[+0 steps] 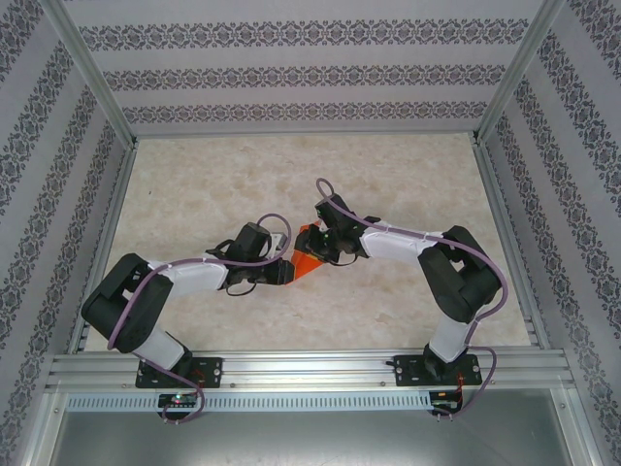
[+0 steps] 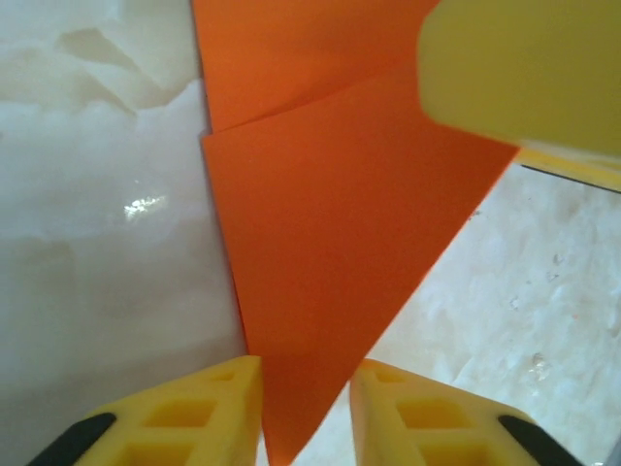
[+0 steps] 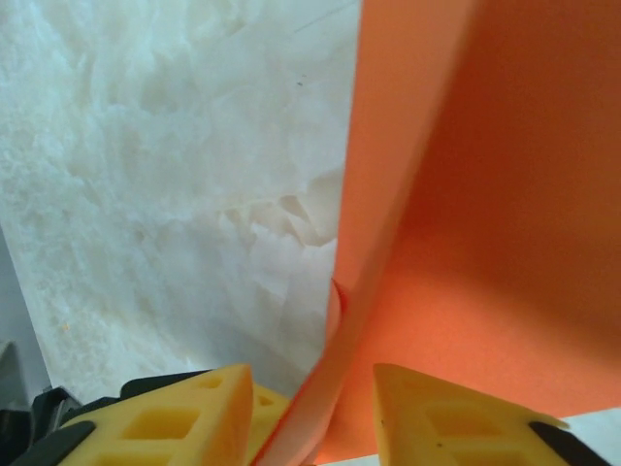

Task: Fold a paper plane with a square sheet of paper (pick it up from the middle)
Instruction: Fourth fold the wing at the center of the table.

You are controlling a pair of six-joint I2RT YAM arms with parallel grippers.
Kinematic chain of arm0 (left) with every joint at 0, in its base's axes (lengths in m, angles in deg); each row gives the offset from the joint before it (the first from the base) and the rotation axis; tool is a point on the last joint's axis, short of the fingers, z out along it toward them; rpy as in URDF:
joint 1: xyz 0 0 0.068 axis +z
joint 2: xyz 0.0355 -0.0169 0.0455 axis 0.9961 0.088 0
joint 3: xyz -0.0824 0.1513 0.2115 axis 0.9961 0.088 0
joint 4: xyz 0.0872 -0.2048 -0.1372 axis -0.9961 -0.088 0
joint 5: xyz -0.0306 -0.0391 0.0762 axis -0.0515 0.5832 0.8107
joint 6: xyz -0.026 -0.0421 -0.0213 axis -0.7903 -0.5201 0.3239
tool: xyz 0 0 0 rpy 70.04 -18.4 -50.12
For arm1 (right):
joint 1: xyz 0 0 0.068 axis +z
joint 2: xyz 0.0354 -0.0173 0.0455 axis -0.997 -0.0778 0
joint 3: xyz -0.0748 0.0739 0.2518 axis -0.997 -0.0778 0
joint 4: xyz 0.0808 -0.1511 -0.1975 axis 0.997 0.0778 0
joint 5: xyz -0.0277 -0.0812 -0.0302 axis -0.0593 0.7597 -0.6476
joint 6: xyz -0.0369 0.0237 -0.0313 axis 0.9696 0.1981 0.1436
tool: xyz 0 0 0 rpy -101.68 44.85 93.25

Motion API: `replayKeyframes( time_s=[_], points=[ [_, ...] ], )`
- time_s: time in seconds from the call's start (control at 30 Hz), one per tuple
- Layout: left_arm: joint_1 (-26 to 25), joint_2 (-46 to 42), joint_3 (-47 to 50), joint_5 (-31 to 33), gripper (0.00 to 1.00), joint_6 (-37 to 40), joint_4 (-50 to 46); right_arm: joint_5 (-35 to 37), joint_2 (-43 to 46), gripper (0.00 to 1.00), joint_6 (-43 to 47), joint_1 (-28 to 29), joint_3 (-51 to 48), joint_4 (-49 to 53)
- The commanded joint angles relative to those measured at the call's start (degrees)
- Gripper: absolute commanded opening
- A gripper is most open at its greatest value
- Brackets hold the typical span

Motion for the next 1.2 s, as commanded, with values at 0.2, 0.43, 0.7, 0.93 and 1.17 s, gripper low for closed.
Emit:
replayKeyframes(
  time_s=[0.2,0.43,0.7,0.93,1.17],
  points=[
    [-6.4,-0.23,-4.62,11.12,0.4,6.15,-6.11,0.53,-0.41,0.31,0.24,0.44,1.37,0.54],
    [-8.85,1.37,-6.85,16.94,0.41,8.71,-8.46,-0.3,-0.14,0.27,-0.01,0.34,1.04,-0.83],
    [-11.2,3.38,-8.12,20.96,0.41,9.76,-9.68,-1.27,-0.15,0.25,-0.41,-0.1,1.09,-2.11],
    [-12.41,3.65,-8.69,23.63,0.36,10.48,-10.72,-1.41,-0.06,0.25,-0.56,-0.22,0.88,-2.38],
    [-13.39,3.4,-8.05,25.98,0.37,10.5,-10.93,-1.5,0.02,0.22,-0.49,-0.46,0.71,-2.4]
  ],
)
